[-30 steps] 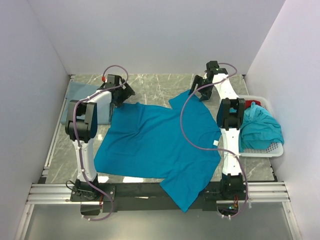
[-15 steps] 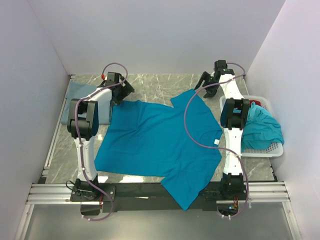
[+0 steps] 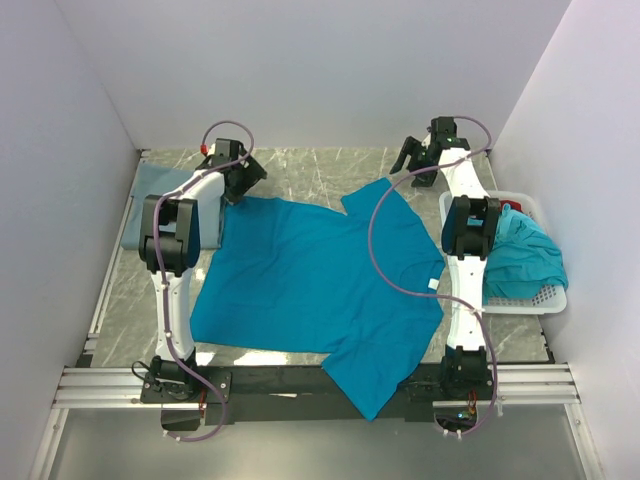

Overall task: Fold and stack the t-shirts
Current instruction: Flatten the tshirt out

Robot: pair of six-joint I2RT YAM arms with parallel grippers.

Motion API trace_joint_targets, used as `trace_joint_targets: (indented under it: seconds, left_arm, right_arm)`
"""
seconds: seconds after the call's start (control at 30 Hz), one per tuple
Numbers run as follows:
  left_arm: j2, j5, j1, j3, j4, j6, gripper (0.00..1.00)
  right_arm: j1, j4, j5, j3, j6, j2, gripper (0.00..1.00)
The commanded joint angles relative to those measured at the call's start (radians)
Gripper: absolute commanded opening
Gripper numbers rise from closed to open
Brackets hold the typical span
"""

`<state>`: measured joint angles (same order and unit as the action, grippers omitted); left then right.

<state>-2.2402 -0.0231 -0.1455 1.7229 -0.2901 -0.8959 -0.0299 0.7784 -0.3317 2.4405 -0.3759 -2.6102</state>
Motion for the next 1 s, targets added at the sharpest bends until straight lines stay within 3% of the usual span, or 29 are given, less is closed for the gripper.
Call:
trace_joint_targets:
  seconds: [0.0,0.3,0.53,0.7,0.97]
  left_arm:
    - [0.08,0.015,-0.008,0.044,-0.007,0.017,1.0]
    - [0.277,0.015,-0.066,-0.029,-0.012,0.06,0.99]
    - [0.493,0.015,-0.071,-0.262,0.032,0.066,0.99]
    - [0.619,0.0,-0.072,-0.431,0.025,0.069,0.99]
    - [0.714,-0.078,-0.049,-0.543,-0.026,0.064,0.99]
  right_arm:
    - [0.025,-0.033,0.058,-0.04,0.115,0.185,0.88]
    - [0.215,-0.07,0.272,-0.501,0.094,0.482,0.93]
    - [0.263,-0.143,0.226,-0.787,0.0,0.581,0.93]
    - [0.256,-0.096,0.273,-0.793,-0.001,0.546,0.93]
    - [0.209,-0.016,0.286,-0.657,-0.014,0.389,0.93]
